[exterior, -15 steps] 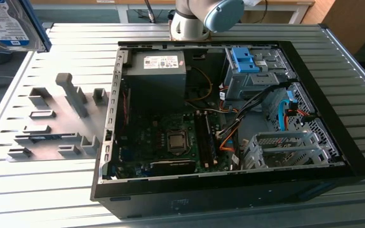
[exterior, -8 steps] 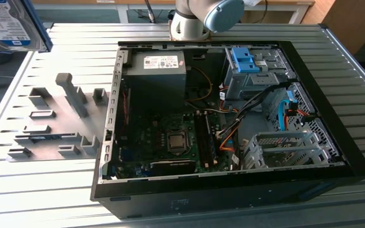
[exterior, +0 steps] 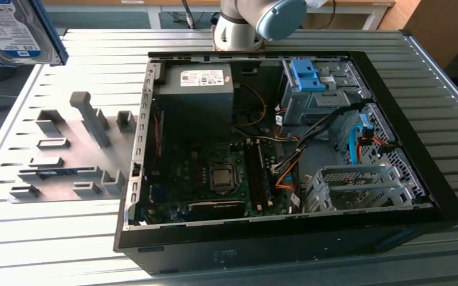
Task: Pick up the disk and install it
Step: 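Pick up the disk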
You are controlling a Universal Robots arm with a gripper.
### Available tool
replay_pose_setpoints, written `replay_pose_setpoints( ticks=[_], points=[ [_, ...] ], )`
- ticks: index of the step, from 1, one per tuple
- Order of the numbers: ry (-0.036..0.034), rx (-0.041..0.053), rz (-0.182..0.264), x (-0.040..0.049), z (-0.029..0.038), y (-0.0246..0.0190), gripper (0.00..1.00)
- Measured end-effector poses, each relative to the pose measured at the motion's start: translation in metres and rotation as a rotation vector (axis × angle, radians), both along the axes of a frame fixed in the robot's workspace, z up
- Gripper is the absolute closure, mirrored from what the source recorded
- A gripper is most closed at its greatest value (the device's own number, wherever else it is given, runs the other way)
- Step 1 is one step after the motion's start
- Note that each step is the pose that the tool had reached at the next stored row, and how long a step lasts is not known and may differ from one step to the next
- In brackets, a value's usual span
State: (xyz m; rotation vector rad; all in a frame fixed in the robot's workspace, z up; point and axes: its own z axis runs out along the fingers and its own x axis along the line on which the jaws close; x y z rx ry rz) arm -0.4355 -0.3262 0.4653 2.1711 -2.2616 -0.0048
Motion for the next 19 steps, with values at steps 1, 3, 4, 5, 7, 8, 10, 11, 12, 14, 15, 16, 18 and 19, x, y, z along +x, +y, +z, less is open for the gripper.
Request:
replay_pose_setpoints(
  ticks=[1, 3, 4, 5, 7, 8, 10, 11, 12, 14, 15, 16, 18, 19],
  points=[
    [0.0001, 0.0000, 0.000, 0.0000, 0.0000, 0.0000, 0.63],
    [0.0000, 0.0000, 0.000, 0.0002, 0.0000, 0.0000, 0.63],
    [0.0000, 0.0000, 0.000, 0.0002, 0.0000, 0.0000, 0.63],
    [0.0000, 0.0000, 0.000, 0.0002, 0.0000, 0.0000, 0.63],
    [0.0000, 0.0000, 0.000, 0.0003, 0.0000, 0.0000, 0.63],
    [0.0000, 0.0000, 0.000, 0.0002, 0.0000, 0.0000, 0.63],
    [0.0001, 0.0000, 0.000, 0.0003, 0.0000, 0.0000, 0.63],
    [0.0001, 0.0000, 0.000, 0.0003, 0.0000, 0.0000, 0.63],
    [0.0000, 0.0000, 0.000, 0.0003, 0.0000, 0.0000, 0.63],
    [0.0000, 0.0000, 0.000, 0.0003, 0.0001, 0.0000, 0.63],
    [0.0000, 0.0000, 0.000, 0.0003, 0.0005, 0.0000, 0.63],
    [0.0000, 0.0000, 0.000, 0.0003, 0.0016, 0.0000, 0.63],
    [0.0000, 0.0000, 0.000, 0.0003, 0.0063, 0.0000, 0.63],
    [-0.0001, 0.0000, 0.000, 0.0003, 0.0098, 0.0000, 0.63]
  ],
)
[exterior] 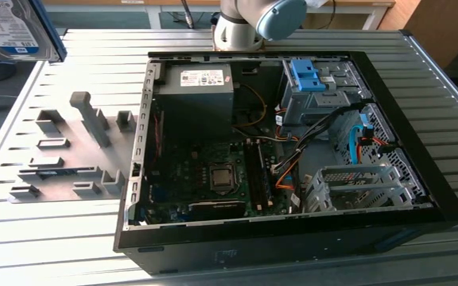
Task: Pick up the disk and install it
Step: 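Pick up the disk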
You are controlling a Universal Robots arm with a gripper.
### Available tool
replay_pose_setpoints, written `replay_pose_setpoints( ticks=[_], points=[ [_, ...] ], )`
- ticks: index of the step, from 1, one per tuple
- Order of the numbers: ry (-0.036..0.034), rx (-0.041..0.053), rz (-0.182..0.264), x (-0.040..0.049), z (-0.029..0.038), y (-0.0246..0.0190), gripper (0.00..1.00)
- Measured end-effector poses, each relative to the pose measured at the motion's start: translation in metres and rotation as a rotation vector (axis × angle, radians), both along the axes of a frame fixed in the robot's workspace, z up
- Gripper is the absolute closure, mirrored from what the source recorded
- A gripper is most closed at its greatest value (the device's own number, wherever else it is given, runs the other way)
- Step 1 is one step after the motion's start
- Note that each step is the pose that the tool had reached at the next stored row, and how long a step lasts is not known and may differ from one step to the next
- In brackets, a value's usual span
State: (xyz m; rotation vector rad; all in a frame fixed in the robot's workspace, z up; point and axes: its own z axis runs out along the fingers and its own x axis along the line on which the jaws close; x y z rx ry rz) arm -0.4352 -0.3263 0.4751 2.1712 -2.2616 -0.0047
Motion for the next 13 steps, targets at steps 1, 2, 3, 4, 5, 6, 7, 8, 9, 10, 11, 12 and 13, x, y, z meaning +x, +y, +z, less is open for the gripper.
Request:
replay_pose_setpoints(
  ticks=[1, 2, 3, 4, 5, 6, 7, 8, 9, 10, 11, 12, 13],
  points=[
    [-0.0001, 0.0001, 0.000, 0.0000, 0.0035, 0.0000, 0.63],
    [0.0000, 0.0000, 0.000, 0.0000, 0.0064, 0.0000, 0.63],
    [0.0001, -0.0001, 0.000, 0.0000, 0.0086, 0.0000, 0.63],
    [0.0001, 0.0000, 0.000, 0.0000, 0.0098, -0.0003, 0.63],
    [0.0001, -0.0001, 0.000, 0.0001, 0.0103, -0.0010, 0.63],
    [0.0003, -0.0001, 0.000, 0.0000, 0.0104, -0.0022, 0.63],
    [0.0001, 0.0000, 0.000, 0.0000, 0.0104, -0.0039, 0.63],
    [0.0000, 0.0000, 0.000, 0.0000, 0.0103, -0.0057, 0.63],
    [0.0000, 0.0000, 0.000, 0.0000, 0.0103, -0.0079, 0.63],
    [0.0001, 0.0000, 0.000, 0.0000, 0.0103, -0.0103, 0.63],
    [0.0001, -0.0001, 0.000, 0.0000, 0.0103, -0.0127, 0.63],
    [0.0001, -0.0005, 0.000, 0.0000, 0.0103, -0.0151, 0.63],
    [0.0002, -0.0013, 0.000, 0.0000, 0.0104, -0.0174, 0.63]
  ],
)
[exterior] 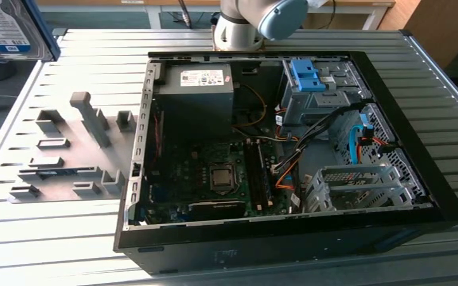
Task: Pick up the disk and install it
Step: 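Pick up the disk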
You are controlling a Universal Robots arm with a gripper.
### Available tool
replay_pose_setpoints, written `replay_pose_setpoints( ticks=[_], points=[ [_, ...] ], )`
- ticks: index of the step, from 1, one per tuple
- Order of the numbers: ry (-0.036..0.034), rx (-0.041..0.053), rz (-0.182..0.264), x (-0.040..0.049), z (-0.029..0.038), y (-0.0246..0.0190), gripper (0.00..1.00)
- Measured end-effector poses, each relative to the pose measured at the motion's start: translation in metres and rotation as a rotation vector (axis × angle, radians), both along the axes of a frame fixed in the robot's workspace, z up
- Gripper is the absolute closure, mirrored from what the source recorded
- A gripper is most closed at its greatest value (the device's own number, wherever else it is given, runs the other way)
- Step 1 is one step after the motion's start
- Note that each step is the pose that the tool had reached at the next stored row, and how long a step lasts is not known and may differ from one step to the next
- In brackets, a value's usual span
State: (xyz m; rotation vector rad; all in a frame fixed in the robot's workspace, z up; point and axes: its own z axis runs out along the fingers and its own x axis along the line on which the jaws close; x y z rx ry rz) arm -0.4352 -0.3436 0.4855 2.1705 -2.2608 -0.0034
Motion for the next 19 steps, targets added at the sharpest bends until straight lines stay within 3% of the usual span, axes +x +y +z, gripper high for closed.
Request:
replay_pose_setpoints(
  ticks=[5, 19],
  points=[
    [-0.0001, -0.0015, 0.000, 0.0032, -0.0001, -0.0037, 0.63],
    [-0.0001, -0.0015, 0.000, 0.0210, 0.0000, -0.0040, 0.63]
  ],
)
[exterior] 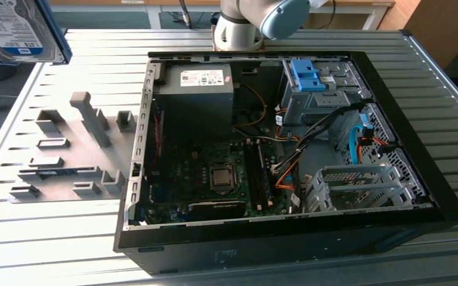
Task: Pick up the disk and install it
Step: 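Pick up the disk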
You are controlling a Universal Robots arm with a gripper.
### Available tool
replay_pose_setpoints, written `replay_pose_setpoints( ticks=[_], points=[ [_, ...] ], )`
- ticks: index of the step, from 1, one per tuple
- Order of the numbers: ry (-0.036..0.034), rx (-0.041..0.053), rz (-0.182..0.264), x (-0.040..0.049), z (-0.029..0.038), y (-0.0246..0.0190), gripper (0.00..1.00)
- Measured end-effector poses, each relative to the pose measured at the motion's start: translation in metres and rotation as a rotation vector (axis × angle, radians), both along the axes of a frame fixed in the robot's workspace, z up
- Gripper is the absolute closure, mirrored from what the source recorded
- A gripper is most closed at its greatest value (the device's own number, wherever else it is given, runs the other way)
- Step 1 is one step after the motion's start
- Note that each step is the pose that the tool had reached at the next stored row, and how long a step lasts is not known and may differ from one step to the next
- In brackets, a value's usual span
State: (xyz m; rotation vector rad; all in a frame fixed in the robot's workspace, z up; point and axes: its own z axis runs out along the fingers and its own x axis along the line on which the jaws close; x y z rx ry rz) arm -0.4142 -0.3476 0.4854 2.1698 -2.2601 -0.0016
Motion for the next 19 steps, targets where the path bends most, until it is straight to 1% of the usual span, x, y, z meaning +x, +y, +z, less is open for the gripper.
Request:
replay_pose_setpoints(
  ticks=[7, 15, 19],
  points=[
    [0.0000, 0.0000, 0.000, 0.0092, 0.0000, 0.0000, 0.63],
    [0.0000, 0.0000, 0.000, 0.0250, 0.0000, 0.0000, 0.63],
    [-0.0001, 0.0000, 0.000, 0.0308, -0.0001, 0.0000, 0.63]
  ],
)
